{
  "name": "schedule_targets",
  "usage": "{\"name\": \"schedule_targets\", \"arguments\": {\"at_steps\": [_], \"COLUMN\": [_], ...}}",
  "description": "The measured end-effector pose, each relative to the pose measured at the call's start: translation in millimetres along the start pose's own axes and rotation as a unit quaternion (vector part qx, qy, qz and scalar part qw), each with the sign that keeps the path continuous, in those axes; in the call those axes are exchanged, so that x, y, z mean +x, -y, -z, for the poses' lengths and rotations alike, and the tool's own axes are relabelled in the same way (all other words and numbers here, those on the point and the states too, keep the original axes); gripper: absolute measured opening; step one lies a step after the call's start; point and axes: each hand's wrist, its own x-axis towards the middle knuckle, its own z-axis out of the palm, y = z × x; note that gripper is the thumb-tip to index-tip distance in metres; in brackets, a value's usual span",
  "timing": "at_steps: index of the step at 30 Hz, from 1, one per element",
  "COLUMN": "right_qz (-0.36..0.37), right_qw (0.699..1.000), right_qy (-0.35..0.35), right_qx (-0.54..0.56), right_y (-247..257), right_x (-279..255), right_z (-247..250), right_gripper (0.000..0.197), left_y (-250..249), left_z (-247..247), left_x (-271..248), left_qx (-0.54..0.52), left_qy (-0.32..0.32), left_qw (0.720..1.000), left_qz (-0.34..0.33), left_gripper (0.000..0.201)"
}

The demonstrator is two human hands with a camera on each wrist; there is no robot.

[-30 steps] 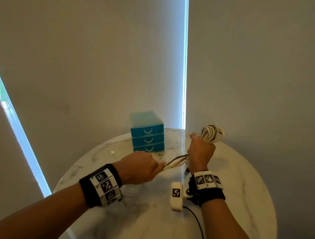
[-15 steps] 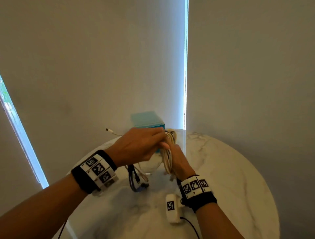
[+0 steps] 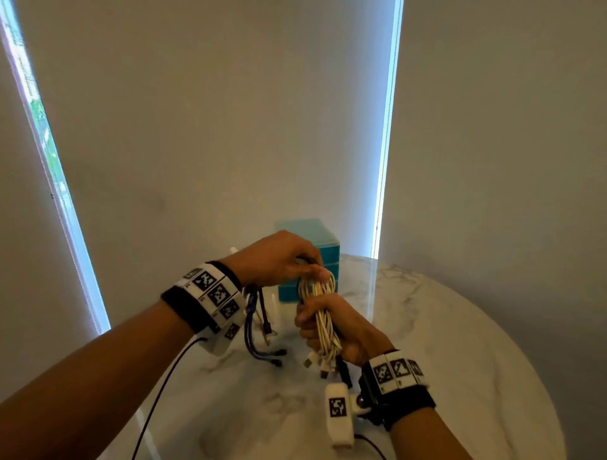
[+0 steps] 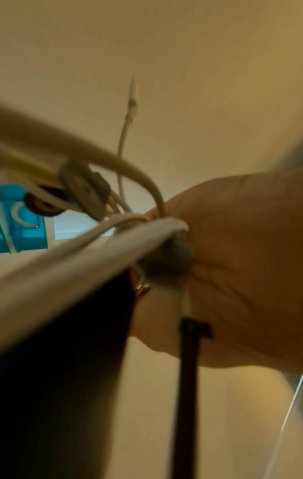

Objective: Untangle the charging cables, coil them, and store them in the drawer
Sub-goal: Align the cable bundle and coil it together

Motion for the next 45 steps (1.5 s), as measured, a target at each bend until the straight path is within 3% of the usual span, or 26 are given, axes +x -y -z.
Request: {"name": "schedule_targets", "arguments": {"at_steps": [3,5,8,10,12,16,20,22,25,34,36,39,41,45], "right_qz": [-0.008,-0.007,-0.002,0.001,-0.001,0.004,0.023,0.022,0.041,0.134,0.146,0.152,0.152,0.149], "right_qw": [1.0,0.998,0.99,0.981,0.973,0.954,0.949,0.943,0.943,0.958,0.947,0.906,0.885,0.875], "right_qy": [-0.027,-0.065,-0.109,-0.127,-0.146,-0.163,-0.15,-0.147,-0.129,-0.077,-0.106,-0.151,-0.154,-0.144], "right_qx": [0.001,-0.019,-0.092,-0.145,-0.178,-0.25,-0.276,-0.297,-0.303,-0.241,-0.264,-0.365,-0.413,-0.437], "right_y": [0.0,3.2,2.5,0.2,2.4,5.4,2.6,3.6,3.5,0.7,-3.1,-6.1,-6.0,-8.8], "right_x": [-1.0,-5.1,-6.6,-5.5,-6.1,-1.7,-2.3,-2.3,-0.5,-3.6,-0.4,7.4,10.2,11.9], "right_z": [-4.6,-6.4,-11.5,-16.1,-18.4,-13.2,-17.5,-18.0,-22.0,-29.3,-30.4,-27.3,-24.9,-27.2], "right_gripper": [0.023,0.024,0.025,0.018,0.009,0.022,0.005,0.009,0.011,0.016,0.025,0.056,0.065,0.077], "left_y": [6.4,9.4,4.4,-1.6,-3.7,-5.3,-9.5,-8.4,-6.3,0.7,2.9,6.2,9.4,22.3], "left_z": [8.7,8.2,-0.2,-4.4,-5.4,-4.7,-11.1,-14.1,-14.2,-14.4,-8.0,2.4,6.0,4.5], "left_x": [-3.3,-4.9,1.0,5.9,7.9,8.3,11.7,14.7,18.4,17.1,15.1,9.1,3.3,-4.7], "left_qx": [-0.02,-0.066,-0.038,0.021,0.092,0.212,0.263,0.257,0.223,0.152,0.115,0.065,0.047,0.008], "left_qy": [0.105,0.126,0.078,0.073,0.077,0.033,-0.016,-0.038,-0.055,-0.038,-0.022,0.014,0.036,0.041], "left_qw": [0.994,0.989,0.996,0.997,0.992,0.976,0.961,0.962,0.973,0.986,0.992,0.996,0.996,0.997], "left_qz": [0.029,0.03,0.01,-0.015,-0.037,-0.04,-0.085,-0.08,-0.02,0.052,0.052,0.06,0.068,0.066], "left_gripper": [0.038,0.048,0.069,0.072,0.063,0.039,0.023,0.015,0.014,0.017,0.019,0.019,0.019,0.021]}}
